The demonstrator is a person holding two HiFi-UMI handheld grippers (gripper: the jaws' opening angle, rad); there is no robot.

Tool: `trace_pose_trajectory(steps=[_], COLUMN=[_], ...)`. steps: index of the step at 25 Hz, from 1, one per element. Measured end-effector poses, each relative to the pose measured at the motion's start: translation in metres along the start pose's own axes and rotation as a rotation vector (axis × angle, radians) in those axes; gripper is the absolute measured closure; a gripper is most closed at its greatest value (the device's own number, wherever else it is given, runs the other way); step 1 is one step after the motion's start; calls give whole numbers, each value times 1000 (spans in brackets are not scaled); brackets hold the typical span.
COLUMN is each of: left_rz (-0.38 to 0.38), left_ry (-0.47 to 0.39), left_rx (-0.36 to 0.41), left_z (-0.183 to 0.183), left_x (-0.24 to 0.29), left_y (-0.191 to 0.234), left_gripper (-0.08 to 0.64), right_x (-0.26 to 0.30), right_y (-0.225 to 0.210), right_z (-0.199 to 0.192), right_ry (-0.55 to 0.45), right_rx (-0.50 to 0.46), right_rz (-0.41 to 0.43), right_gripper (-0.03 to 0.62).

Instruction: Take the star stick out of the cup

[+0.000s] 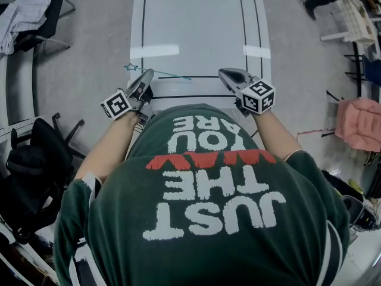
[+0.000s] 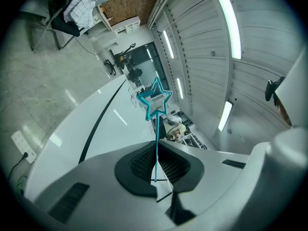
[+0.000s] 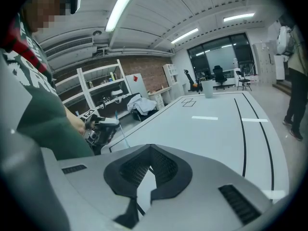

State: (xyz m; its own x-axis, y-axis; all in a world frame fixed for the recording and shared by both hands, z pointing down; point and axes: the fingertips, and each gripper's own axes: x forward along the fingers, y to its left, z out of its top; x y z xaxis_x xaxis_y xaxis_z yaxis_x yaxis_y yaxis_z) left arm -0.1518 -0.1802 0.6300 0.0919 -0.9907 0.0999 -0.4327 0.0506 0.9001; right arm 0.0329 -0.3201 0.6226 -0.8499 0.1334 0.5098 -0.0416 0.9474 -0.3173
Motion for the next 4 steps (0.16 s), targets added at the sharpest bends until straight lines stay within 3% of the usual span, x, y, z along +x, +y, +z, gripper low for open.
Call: trace_pose_trajectory(steps=[4], left_rz=[-3], left_ry=[4], left_rx=[6], left_z=[2], left_x=[1], left_y=[-1], left_gripper=[541], right_x=[1], right_y=[0], right_z=[1], right_ry=[3], right_rx=[-7], right_rz=[1], right_gripper=[560])
